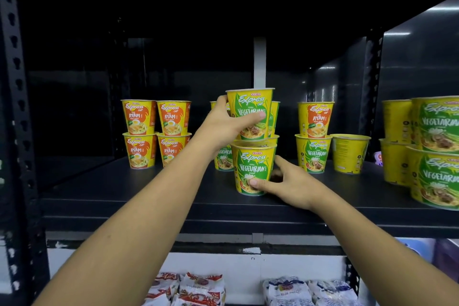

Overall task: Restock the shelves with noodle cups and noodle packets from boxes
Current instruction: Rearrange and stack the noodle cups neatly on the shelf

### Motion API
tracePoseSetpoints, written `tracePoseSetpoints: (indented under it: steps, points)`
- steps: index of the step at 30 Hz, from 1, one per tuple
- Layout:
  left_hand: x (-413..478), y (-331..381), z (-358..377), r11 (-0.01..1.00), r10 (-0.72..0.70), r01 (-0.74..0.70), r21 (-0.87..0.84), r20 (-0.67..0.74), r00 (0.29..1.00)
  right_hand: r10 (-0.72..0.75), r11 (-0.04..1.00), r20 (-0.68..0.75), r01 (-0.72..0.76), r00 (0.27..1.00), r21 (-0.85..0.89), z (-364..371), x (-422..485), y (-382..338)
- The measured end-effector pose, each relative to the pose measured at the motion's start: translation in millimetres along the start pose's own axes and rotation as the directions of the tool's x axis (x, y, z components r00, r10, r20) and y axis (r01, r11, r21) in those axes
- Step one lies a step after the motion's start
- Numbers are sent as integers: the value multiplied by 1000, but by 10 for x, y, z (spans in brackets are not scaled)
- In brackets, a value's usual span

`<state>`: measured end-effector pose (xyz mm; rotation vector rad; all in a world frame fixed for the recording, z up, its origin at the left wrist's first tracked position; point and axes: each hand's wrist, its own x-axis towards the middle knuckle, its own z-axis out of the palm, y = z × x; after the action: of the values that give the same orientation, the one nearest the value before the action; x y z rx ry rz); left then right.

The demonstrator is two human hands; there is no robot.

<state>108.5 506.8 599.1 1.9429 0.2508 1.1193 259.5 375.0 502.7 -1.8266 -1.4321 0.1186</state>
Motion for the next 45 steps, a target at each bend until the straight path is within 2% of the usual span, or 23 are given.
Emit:
tracePoseSetpoints:
  steps: [8, 16, 23, 27, 39, 45]
  points:
    - [11, 103, -346, 999, 31, -33, -23, -84, 996, 1, 1000, 13, -1, 1000, 32, -12, 2, 16]
    - [-260, -174, -788, 999, -31, 29, -15, -105, 994, -3, 1000, 12, 3, 1000, 28, -2, -4, -6]
    - [-538, -613, -884, 985, -160, 161, 59, -37, 987, -12, 999, 15, 12, 1000, 31, 17, -44, -92]
    - [-637, -746, -807, 977, -211, 210, 39, 17, 977, -10, 999, 13, 10, 1000, 40, 16, -42, -90]
    - [-656, -881, -790, 968, -249, 249, 11, 76, 966, -5, 1000, 13, 4, 1000, 28, 9, -20, -57]
    - [-700, -826, -759, 971, -221, 217, 105, 30, 975, 7, 1000, -4, -6, 1000, 20, 11, 18, 3]
